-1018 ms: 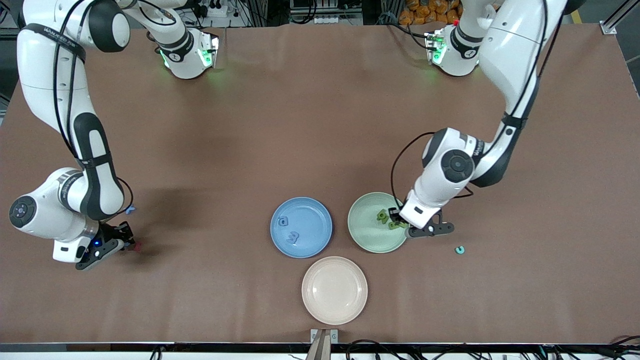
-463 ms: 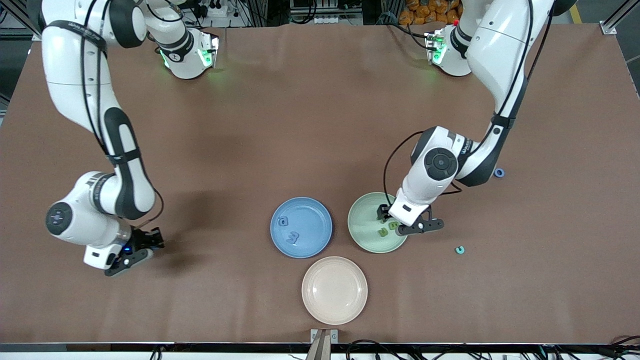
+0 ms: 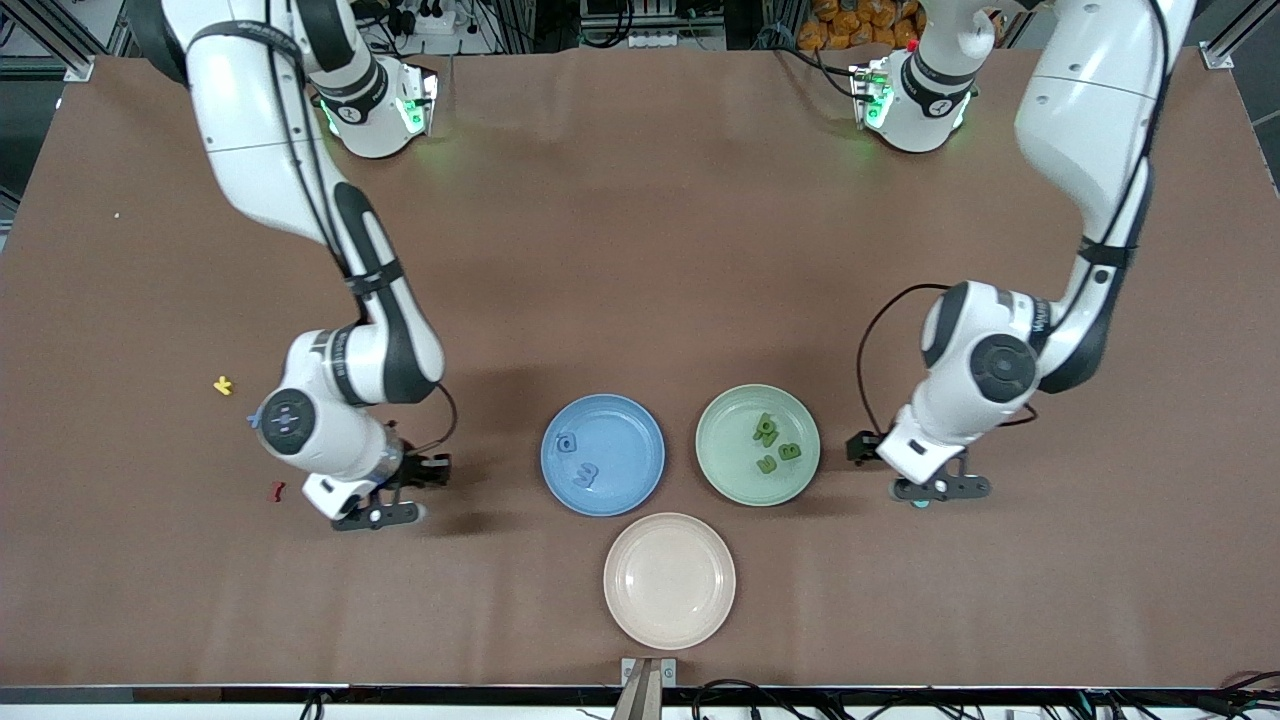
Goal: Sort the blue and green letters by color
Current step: 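Place the blue G on the blue plate while the left gripper withdraws, then move the right gripper to the blue X and grasp it, then carry the blue X to the blue plate and open the right gripper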
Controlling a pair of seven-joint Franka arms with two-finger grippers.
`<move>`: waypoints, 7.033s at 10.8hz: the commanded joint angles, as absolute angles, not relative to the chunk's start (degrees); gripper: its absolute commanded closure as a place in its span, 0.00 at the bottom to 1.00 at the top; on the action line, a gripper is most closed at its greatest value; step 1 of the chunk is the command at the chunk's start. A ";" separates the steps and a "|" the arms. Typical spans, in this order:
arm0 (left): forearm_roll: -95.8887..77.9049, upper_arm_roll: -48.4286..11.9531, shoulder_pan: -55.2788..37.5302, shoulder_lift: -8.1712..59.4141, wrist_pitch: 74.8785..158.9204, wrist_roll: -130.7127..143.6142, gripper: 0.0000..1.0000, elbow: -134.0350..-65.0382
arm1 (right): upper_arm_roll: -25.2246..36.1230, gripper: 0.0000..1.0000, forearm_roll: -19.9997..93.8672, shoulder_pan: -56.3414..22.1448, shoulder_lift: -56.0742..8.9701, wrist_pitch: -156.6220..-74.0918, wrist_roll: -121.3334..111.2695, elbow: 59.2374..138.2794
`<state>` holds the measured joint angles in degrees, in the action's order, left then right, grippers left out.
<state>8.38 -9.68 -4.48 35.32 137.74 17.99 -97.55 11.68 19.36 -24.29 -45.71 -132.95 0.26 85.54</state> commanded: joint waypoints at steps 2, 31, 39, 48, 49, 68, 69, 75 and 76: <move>12.13 -11.43 5.08 33.50 136.85 7.22 0.00 -98.61 | 10.03 1.00 21.53 -31.71 -45.35 -132.19 26.92 81.66; -0.44 -3.96 -0.53 1.49 82.96 2.46 0.00 -85.08 | 11.25 0.00 5.46 -0.54 -30.67 -136.76 -41.13 110.48; -0.18 -6.06 -0.53 2.11 86.66 2.37 0.00 -86.22 | 11.25 0.00 5.10 0.70 -32.34 -140.36 -41.31 112.59; 0.00 -5.98 0.44 4.13 87.36 2.29 0.00 -85.52 | 10.90 0.00 8.00 1.23 -34.27 -142.90 -42.89 111.88; 0.00 -6.06 0.35 4.30 87.36 2.29 0.00 -85.52 | 10.81 0.00 8.17 1.23 -34.45 -143.08 -42.89 111.80; 0.00 -5.98 0.61 5.10 87.80 2.29 0.00 -85.52 | 9.85 1.00 16.94 -19.04 -37.60 -129.11 -2.45 91.52; 0.00 -5.98 0.62 5.10 87.80 2.29 0.00 -85.52 | 9.84 1.00 19.05 -21.42 -38.75 -129.20 4.24 89.93; 0.00 -5.89 0.62 5.19 88.24 2.29 0.00 -85.52 | 9.67 1.00 22.15 -32.42 -48.94 -134.97 52.23 76.38; 0.00 -5.89 0.62 5.19 88.24 2.29 0.00 -85.52 | 9.67 1.00 22.15 -33.74 -50.26 -137.26 58.04 75.33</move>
